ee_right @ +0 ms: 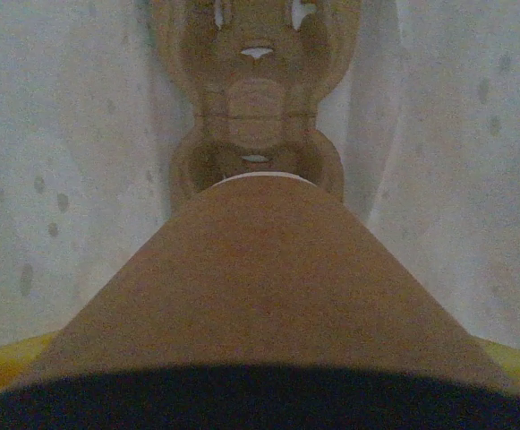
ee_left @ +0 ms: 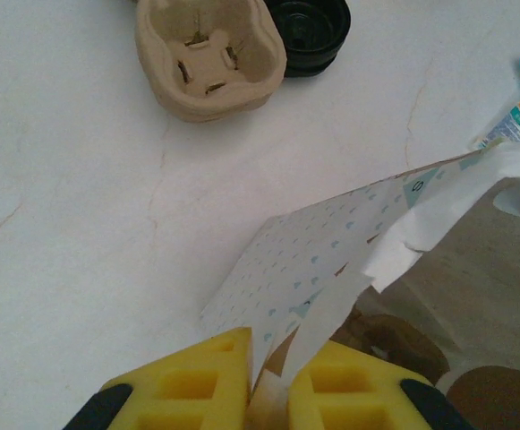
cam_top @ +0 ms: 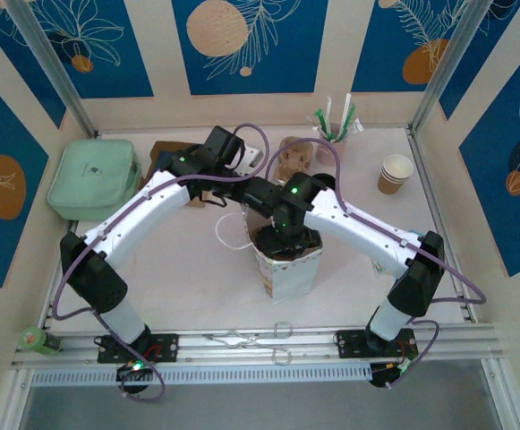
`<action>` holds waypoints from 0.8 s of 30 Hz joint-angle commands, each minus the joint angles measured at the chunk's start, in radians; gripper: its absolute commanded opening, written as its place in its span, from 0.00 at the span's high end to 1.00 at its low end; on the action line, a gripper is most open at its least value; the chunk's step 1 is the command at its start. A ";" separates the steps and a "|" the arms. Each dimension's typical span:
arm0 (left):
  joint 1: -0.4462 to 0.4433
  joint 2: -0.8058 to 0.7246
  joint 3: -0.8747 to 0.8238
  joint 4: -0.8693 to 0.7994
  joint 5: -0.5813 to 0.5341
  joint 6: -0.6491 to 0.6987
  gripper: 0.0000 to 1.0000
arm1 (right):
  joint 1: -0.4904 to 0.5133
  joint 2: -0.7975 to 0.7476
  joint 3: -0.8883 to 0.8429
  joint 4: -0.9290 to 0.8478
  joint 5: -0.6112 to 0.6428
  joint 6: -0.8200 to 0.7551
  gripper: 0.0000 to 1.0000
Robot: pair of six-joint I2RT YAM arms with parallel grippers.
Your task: Pack the takeout coffee
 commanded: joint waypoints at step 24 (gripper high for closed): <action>-0.006 -0.037 0.017 -0.029 -0.019 -0.008 0.84 | -0.027 0.042 -0.087 0.060 -0.053 -0.009 0.59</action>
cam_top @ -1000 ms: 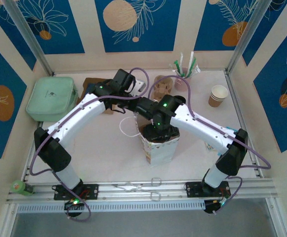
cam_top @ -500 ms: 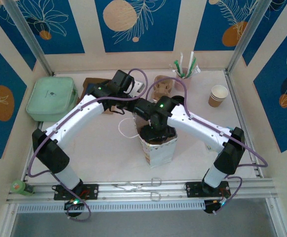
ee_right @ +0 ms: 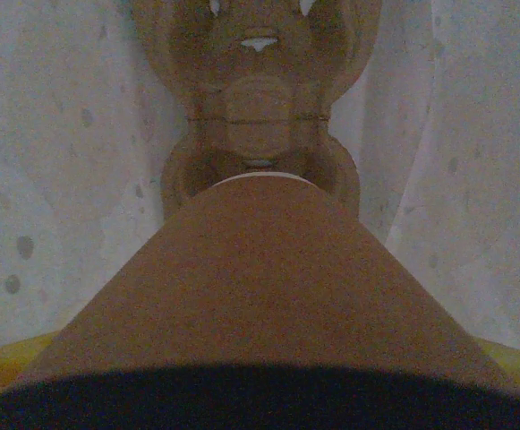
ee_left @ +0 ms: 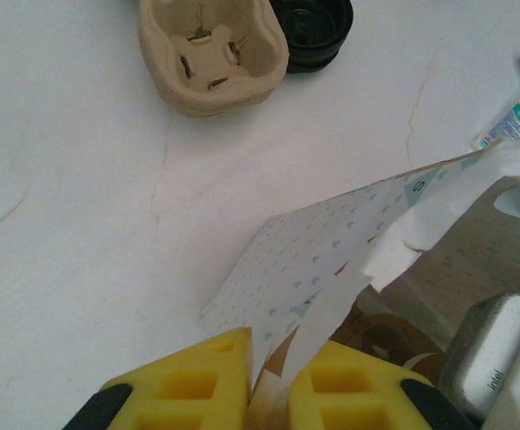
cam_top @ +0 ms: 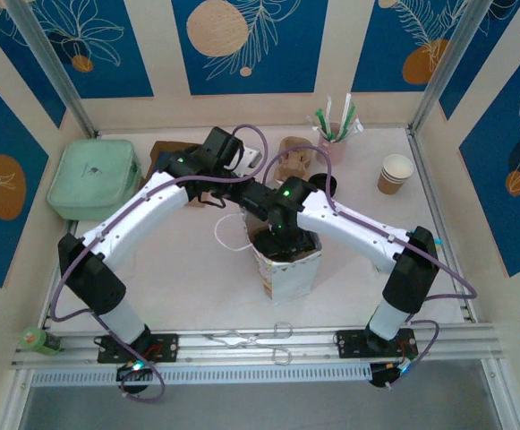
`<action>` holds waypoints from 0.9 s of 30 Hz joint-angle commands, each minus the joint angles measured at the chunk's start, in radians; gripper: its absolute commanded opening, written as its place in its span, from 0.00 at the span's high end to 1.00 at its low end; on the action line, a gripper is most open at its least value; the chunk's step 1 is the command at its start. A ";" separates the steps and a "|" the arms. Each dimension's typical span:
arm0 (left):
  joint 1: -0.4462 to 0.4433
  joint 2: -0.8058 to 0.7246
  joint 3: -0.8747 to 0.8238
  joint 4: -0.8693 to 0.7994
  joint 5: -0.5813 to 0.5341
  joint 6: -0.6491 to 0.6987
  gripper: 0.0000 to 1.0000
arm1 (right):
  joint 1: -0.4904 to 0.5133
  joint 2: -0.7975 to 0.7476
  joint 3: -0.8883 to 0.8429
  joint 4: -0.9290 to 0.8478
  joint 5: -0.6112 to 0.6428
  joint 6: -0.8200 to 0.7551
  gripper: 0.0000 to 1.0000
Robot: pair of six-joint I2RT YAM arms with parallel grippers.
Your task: Pack the takeout coffee
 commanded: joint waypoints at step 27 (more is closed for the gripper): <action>-0.008 -0.019 0.029 -0.026 -0.026 -0.015 0.84 | -0.032 0.033 -0.075 0.067 -0.061 -0.031 0.59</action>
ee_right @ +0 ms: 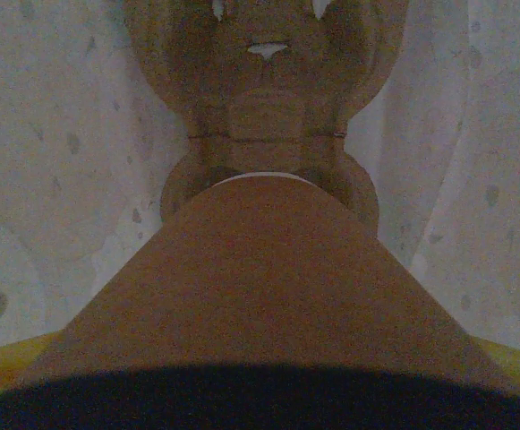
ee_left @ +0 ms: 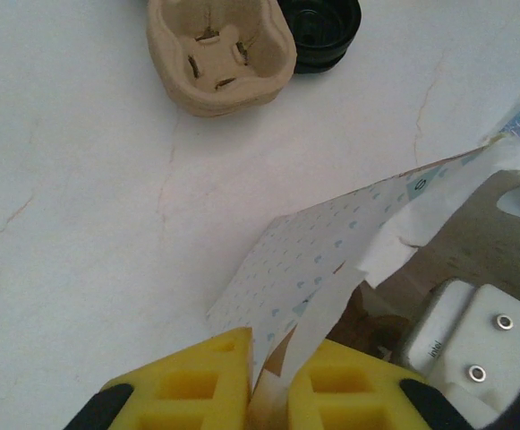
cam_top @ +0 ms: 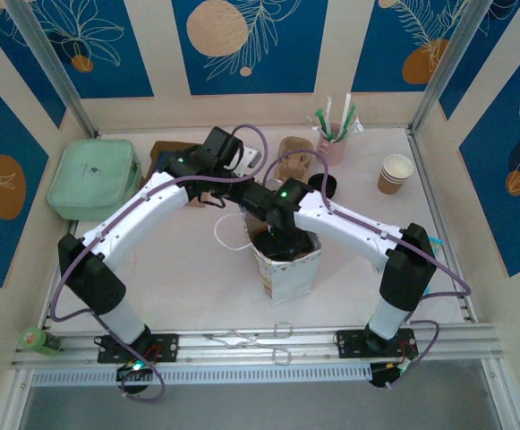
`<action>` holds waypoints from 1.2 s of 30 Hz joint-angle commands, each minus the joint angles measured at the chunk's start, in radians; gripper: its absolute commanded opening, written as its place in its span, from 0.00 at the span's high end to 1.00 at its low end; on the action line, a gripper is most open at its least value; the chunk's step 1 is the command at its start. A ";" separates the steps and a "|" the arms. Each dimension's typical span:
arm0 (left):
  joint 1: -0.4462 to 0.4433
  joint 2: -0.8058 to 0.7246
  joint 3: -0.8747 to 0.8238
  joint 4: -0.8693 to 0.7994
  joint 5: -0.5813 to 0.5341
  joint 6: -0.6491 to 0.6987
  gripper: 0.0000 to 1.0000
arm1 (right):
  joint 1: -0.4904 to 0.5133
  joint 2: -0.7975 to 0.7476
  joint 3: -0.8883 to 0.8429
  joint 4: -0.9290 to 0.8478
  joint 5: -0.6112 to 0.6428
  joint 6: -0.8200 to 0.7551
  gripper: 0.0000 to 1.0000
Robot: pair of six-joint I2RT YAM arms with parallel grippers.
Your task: Pack the takeout coffee
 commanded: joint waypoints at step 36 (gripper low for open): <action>-0.010 0.001 0.046 -0.026 -0.034 -0.011 0.85 | -0.022 0.040 -0.067 0.022 -0.068 -0.023 0.60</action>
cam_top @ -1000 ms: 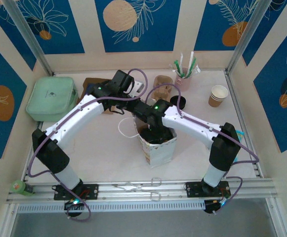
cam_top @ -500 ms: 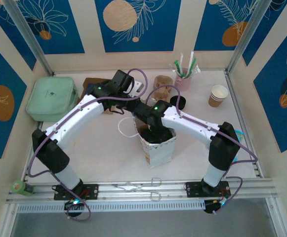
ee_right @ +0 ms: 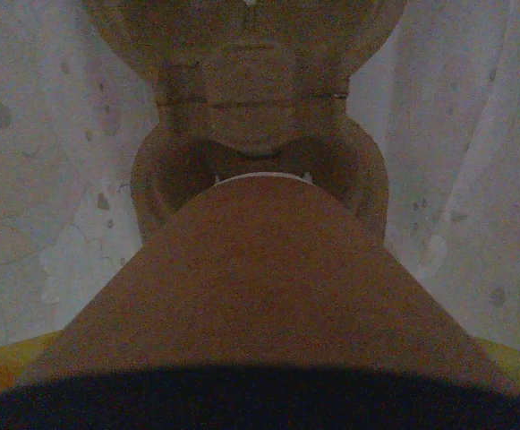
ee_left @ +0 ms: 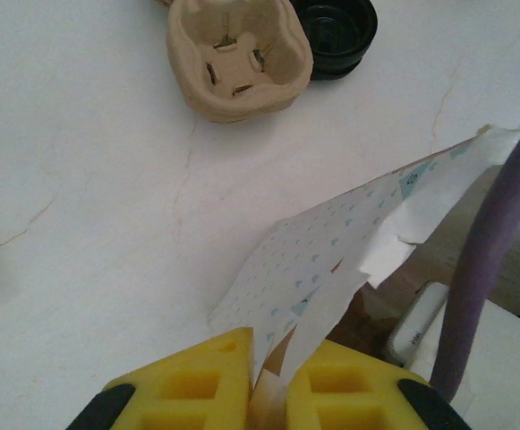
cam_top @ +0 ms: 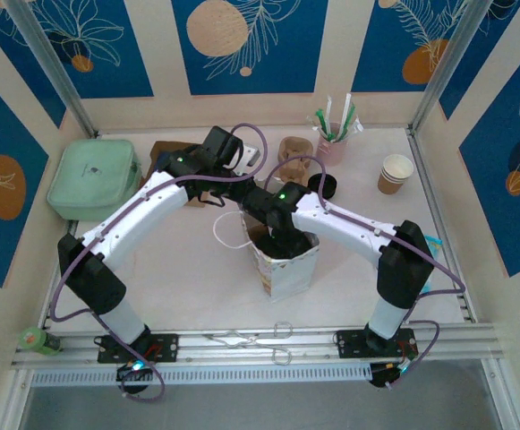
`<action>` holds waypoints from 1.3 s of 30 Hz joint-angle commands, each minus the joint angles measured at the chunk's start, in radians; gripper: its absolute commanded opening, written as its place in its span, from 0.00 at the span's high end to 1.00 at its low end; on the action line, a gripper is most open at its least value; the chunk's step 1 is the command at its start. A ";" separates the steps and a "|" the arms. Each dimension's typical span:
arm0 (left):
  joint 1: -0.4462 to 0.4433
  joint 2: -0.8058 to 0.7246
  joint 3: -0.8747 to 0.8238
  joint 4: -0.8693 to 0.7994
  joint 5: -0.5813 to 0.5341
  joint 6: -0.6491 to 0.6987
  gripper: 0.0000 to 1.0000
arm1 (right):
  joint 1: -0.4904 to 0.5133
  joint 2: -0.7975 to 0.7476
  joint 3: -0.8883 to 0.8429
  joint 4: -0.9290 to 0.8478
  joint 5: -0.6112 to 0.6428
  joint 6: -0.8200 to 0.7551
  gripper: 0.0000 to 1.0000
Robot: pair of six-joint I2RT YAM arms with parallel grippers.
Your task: Pack the takeout coffee
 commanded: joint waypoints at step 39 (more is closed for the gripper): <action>-0.010 0.006 0.040 -0.033 -0.029 -0.011 0.86 | 0.004 0.036 -0.060 0.031 -0.038 0.009 0.59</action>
